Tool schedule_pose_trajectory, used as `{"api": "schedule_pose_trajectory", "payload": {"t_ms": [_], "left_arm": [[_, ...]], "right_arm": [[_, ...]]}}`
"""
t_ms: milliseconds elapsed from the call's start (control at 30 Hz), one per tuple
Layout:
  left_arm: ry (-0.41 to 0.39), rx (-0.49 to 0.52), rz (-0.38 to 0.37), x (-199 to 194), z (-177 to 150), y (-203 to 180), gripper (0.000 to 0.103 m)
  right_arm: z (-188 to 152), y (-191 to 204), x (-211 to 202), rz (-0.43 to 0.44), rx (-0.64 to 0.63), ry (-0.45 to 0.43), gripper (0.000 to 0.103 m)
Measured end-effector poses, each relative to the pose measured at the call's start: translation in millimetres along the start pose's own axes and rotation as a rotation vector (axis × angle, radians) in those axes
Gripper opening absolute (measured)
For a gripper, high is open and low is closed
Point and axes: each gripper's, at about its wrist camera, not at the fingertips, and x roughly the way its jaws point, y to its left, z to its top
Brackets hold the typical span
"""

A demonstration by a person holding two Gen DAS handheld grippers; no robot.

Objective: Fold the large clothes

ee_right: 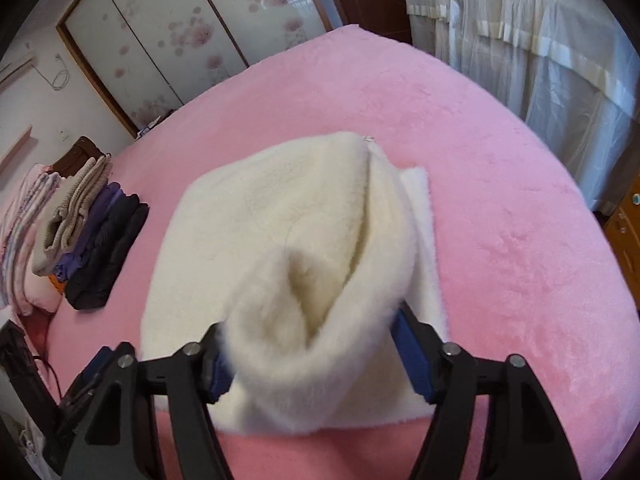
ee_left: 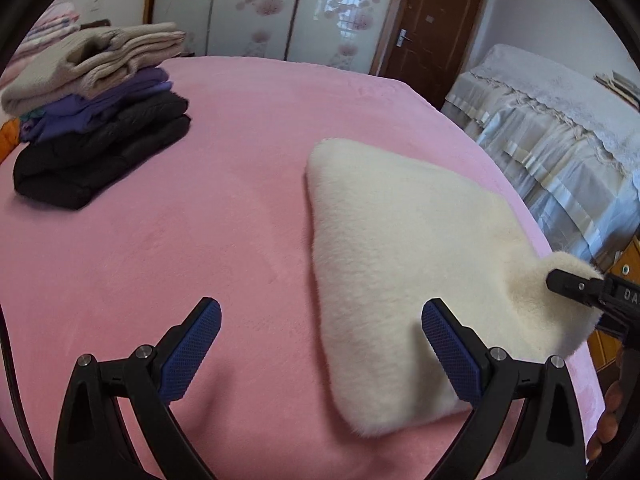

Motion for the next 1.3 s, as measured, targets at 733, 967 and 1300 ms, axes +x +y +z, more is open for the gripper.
{"api": "schedule_pose_trajectory", "payload": {"t_ms": [733, 967, 1300], "left_arm": [[0.08, 0.136, -0.026, 46.4, -13.2, -63.7, 0.102], [0.088, 0.12, -0.031, 48.7, -13.1, -63.1, 0.102], [0.097, 0.092, -0.049, 53.9, -14.4, -60.5, 0.102]], "right_arm": [[-64.6, -93.0, 4.6, 0.116, 0.188, -0.08, 0.023], [-43.1, -76.2, -14.8, 0.009, 0.083, -0.099, 0.039], [-3.8, -78.2, 14.0, -0.116, 0.01, -0.04, 0.0]]}}
